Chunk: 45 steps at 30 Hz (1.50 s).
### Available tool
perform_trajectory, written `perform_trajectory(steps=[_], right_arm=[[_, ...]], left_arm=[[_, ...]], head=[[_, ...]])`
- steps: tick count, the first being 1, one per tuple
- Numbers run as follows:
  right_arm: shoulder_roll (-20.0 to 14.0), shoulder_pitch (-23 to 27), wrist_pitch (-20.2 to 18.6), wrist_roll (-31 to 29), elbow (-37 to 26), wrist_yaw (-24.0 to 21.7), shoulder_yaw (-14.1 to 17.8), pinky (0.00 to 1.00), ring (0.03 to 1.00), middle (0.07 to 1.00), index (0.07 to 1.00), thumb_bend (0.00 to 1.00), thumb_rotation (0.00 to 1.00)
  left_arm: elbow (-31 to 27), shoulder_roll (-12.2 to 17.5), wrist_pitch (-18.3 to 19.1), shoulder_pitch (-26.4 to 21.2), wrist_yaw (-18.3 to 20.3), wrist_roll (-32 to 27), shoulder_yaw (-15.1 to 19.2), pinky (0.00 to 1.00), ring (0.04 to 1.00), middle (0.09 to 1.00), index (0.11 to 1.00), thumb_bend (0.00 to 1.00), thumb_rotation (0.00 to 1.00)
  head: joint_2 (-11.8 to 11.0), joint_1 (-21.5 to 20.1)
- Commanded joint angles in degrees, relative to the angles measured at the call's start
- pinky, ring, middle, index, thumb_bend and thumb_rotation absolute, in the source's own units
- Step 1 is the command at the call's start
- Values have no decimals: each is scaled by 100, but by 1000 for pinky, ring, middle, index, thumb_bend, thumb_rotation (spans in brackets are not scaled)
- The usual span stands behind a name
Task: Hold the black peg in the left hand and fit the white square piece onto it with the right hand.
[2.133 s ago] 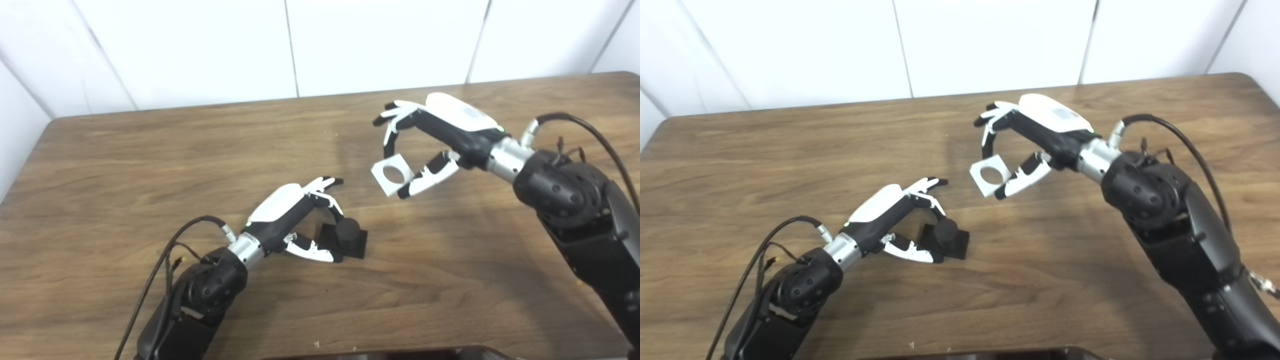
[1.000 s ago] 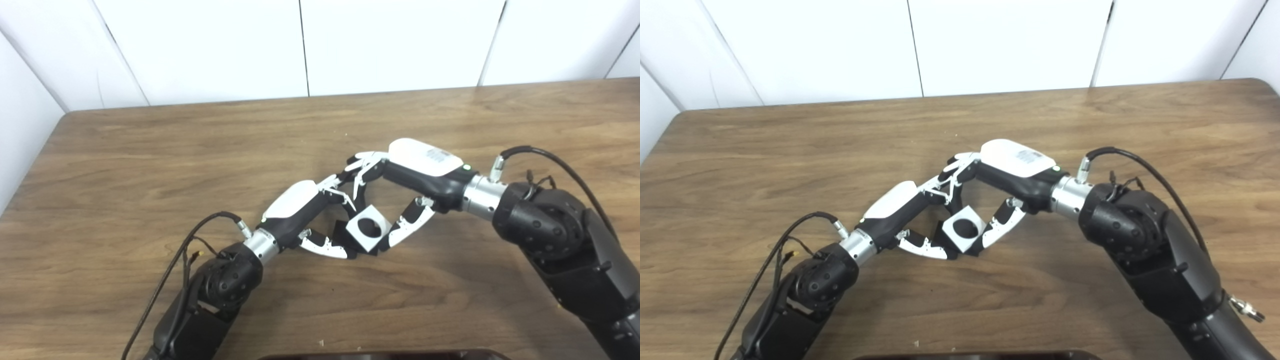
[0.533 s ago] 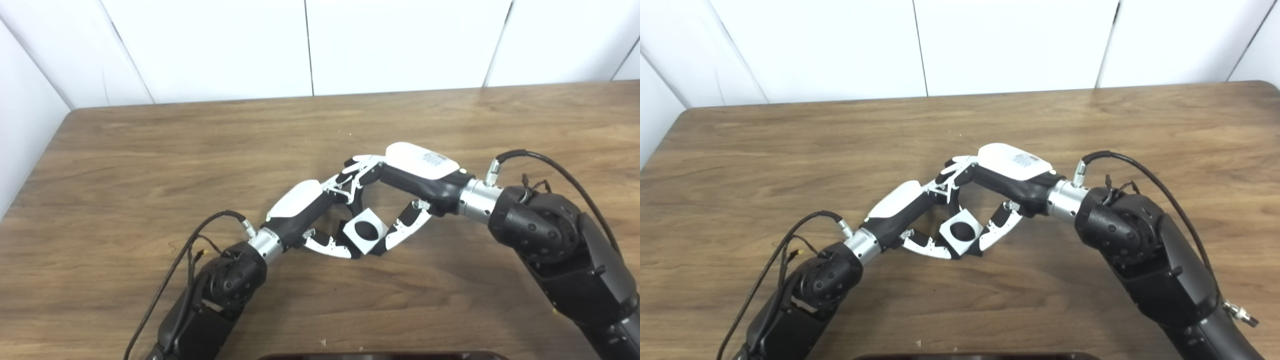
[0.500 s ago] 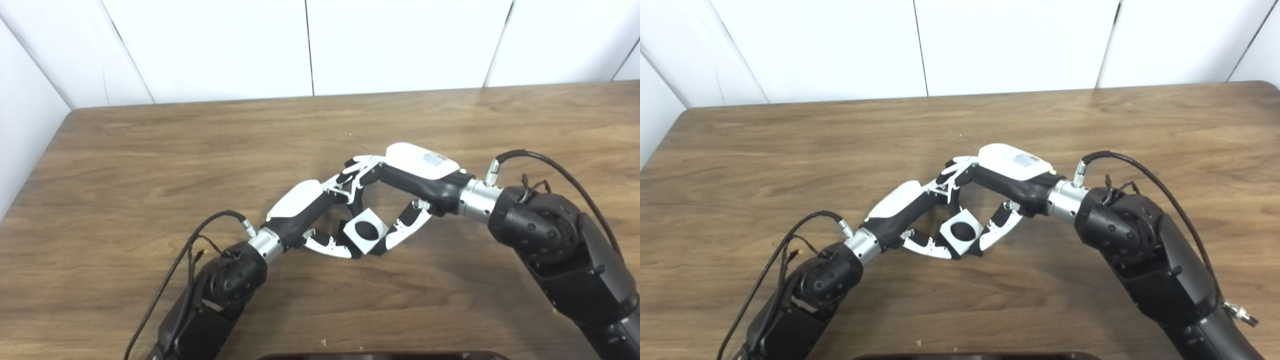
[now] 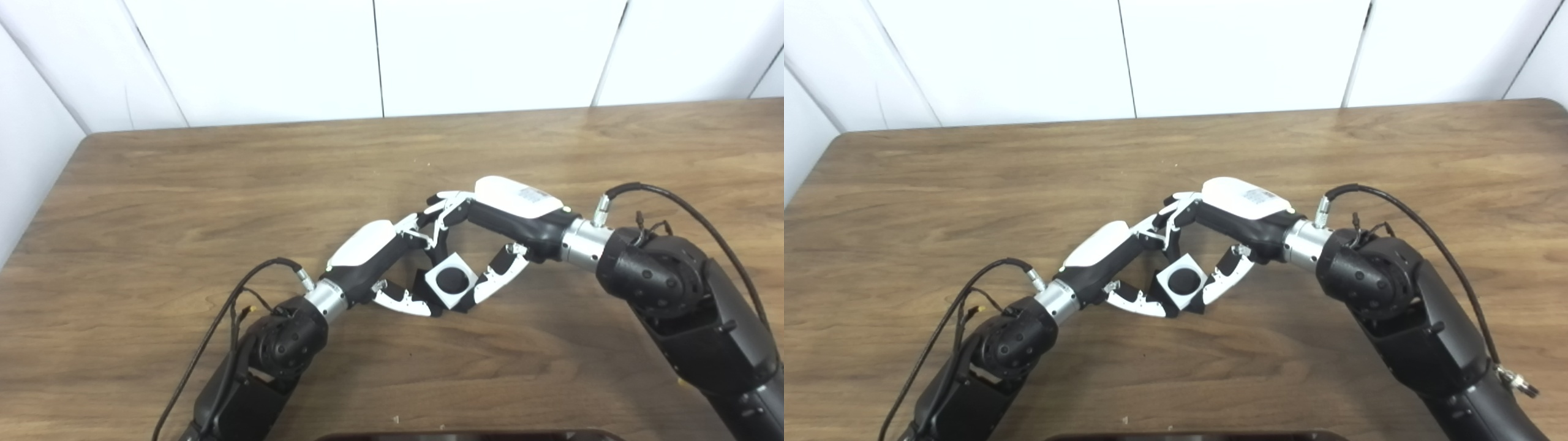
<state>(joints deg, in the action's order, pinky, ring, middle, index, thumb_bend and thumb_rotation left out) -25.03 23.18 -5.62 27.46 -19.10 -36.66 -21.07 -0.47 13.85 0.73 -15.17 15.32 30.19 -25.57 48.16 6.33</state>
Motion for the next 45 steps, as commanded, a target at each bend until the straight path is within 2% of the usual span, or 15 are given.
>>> perform_trajectory(steps=[1,10,36,40,45], right_arm=[[32,294,103,-39,-37,109,109,824,920,824,478,513,134],[32,286,62,-17,-70,107,124,808,918,822,479,513,133],[283,191,210,252,226,210,-83,828,913,822,479,515,133],[285,171,285,279,310,242,-111,786,903,821,479,515,133],[262,153,276,276,352,233,-84,788,904,821,479,515,132]], left_arm=[[78,127,202,198,325,158,-174,922,1000,975,491,522,71],[57,135,257,194,389,126,-182,965,1000,978,491,523,71],[52,46,311,144,366,112,-208,961,1000,980,490,522,72],[21,52,349,152,372,121,-206,960,1000,979,490,522,71],[-6,75,350,161,362,98,-187,956,1000,981,490,522,71]], head=[[7,1],[31,16],[57,12],[72,23],[79,17]])
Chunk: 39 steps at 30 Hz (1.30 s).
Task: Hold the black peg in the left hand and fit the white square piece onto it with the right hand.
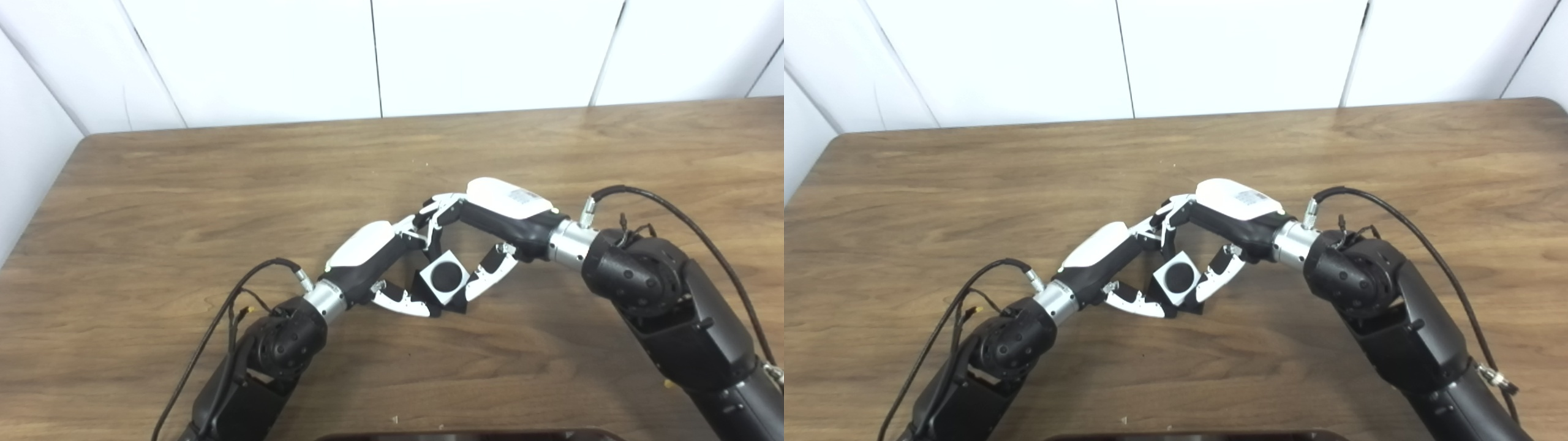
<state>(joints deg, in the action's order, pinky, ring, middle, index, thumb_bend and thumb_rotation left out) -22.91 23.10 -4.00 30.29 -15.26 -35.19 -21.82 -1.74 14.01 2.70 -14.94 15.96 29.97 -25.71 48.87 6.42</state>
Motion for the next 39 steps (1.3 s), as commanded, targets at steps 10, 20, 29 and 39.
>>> perform_trajectory(steps=[10,20,29,39], right_arm=[[-117,231,-95,190,-81,-151,-17,811,897,829,490,514,155],[-271,293,-438,312,-238,-583,-15,824,917,903,744,844,295],[-315,297,-464,275,-219,-555,67,808,926,913,746,840,281],[-481,445,-623,213,-108,-516,470,814,936,914,741,819,276]], left_arm=[[84,118,145,143,298,123,-142,940,1000,979,491,522,70],[47,150,189,129,345,124,-142,956,1000,980,491,523,70],[85,167,141,115,314,142,-154,943,1000,977,491,522,71],[93,226,101,136,329,106,-131,944,1000,976,491,523,71]], head=[[29,-29],[44,-69],[43,-116],[-25,-350]])
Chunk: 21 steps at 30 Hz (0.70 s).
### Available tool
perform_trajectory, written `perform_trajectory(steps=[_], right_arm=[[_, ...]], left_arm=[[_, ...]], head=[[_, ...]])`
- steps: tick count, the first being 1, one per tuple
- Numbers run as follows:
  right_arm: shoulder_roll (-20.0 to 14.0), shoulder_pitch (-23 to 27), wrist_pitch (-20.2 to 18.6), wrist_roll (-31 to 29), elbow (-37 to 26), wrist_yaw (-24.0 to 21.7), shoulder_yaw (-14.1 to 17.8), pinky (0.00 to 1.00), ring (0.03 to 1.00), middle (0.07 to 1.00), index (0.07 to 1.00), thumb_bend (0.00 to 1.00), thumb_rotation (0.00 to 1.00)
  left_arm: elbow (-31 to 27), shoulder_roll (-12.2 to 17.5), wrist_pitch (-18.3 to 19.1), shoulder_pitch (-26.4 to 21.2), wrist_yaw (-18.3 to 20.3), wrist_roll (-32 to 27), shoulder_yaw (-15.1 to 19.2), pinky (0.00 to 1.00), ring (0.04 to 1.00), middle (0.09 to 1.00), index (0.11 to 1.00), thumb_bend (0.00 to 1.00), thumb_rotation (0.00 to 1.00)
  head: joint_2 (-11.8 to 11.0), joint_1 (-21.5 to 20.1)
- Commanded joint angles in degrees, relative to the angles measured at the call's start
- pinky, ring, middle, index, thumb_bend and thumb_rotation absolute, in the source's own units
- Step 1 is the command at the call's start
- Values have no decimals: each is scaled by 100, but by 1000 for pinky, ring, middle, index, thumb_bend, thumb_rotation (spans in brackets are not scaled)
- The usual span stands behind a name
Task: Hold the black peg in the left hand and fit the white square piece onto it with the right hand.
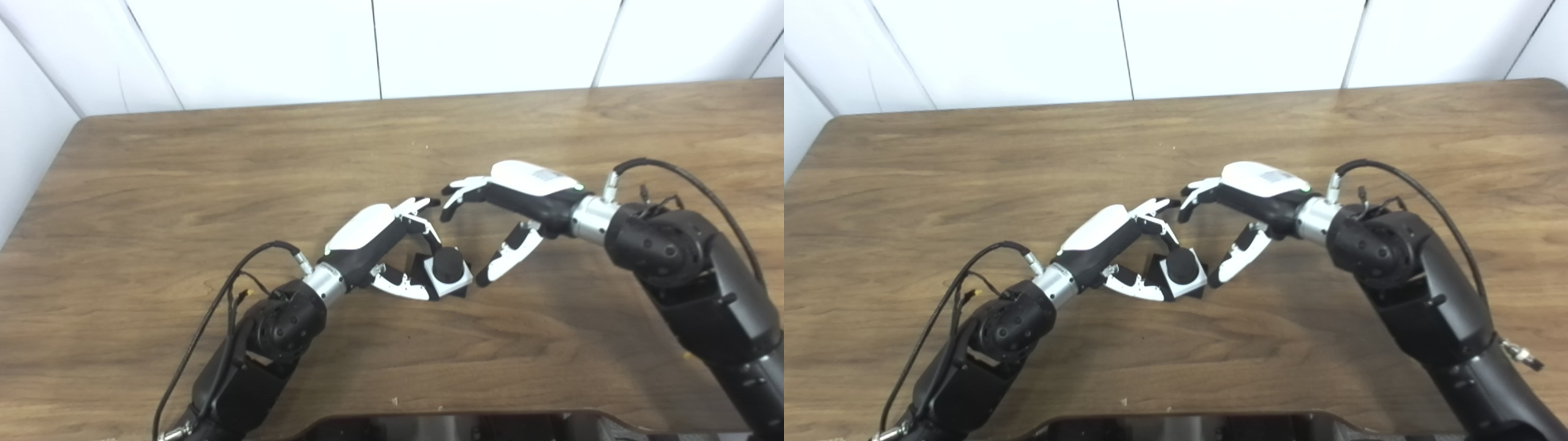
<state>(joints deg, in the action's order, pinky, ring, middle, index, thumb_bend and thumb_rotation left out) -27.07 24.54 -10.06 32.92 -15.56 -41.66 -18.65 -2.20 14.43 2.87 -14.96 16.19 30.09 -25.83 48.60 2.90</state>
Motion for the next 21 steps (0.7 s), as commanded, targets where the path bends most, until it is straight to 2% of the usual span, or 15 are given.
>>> perform_trajectory(steps=[1,6,11,15,21], right_arm=[[-91,318,-24,-59,-52,159,197,809,932,911,739,818,275],[-213,371,-87,-113,166,299,483,795,919,906,739,786,244],[-333,397,1,-110,476,505,673,726,888,904,743,776,216],[-383,336,-20,-141,614,671,830,712,881,902,744,771,198],[-314,60,331,-271,900,1365,1092,671,842,867,727,755,187]], left_arm=[[139,191,88,136,312,97,-119,945,1000,977,491,523,71],[149,218,79,147,296,85,-106,948,1000,977,491,523,70],[157,246,53,155,297,61,-102,947,1000,978,491,523,69],[166,259,35,163,282,49,-95,945,1000,977,491,523,69],[134,345,103,115,477,-43,-112,922,977,938,493,522,70]], head=[[0,-11],[-19,-93],[-44,-166],[-50,-219],[-101,-234]])
